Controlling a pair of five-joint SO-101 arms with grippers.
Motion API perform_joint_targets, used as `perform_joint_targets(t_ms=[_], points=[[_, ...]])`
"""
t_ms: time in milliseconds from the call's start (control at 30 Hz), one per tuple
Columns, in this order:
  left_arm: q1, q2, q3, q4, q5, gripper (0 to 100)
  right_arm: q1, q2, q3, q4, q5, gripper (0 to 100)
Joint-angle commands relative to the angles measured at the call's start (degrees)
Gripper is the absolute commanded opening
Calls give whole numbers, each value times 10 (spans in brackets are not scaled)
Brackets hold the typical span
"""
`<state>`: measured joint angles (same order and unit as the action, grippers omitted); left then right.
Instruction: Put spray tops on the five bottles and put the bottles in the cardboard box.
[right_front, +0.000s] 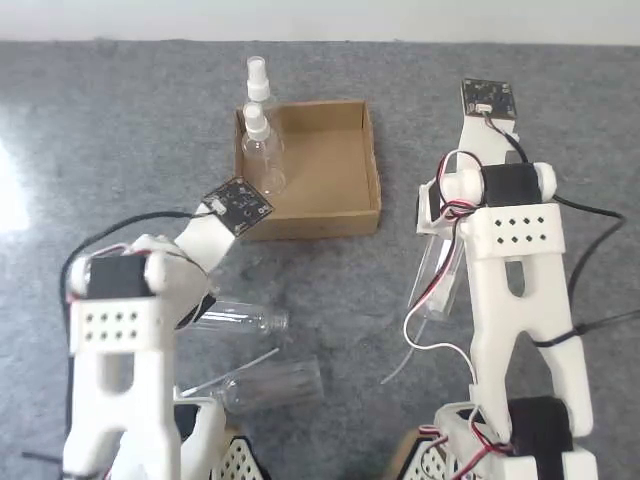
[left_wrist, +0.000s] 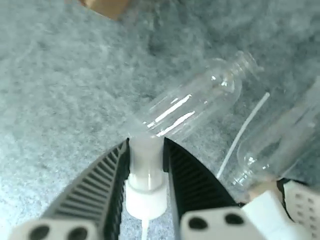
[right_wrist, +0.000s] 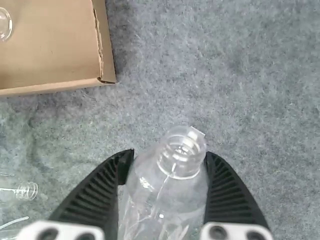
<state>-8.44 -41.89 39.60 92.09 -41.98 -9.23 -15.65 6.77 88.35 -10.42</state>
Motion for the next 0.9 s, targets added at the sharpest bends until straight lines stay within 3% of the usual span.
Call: perform_joint_targets(t_ms=[0,300,867], points=[[3,-76,-27,-2,40,12,4,-23,-5,-11,4,102],[4,-137,-27,-3,87,12,4,-23,-5,-11,3,102],[4,-170,-27,-115,246,12,3,-23,-4,-11,3,102]])
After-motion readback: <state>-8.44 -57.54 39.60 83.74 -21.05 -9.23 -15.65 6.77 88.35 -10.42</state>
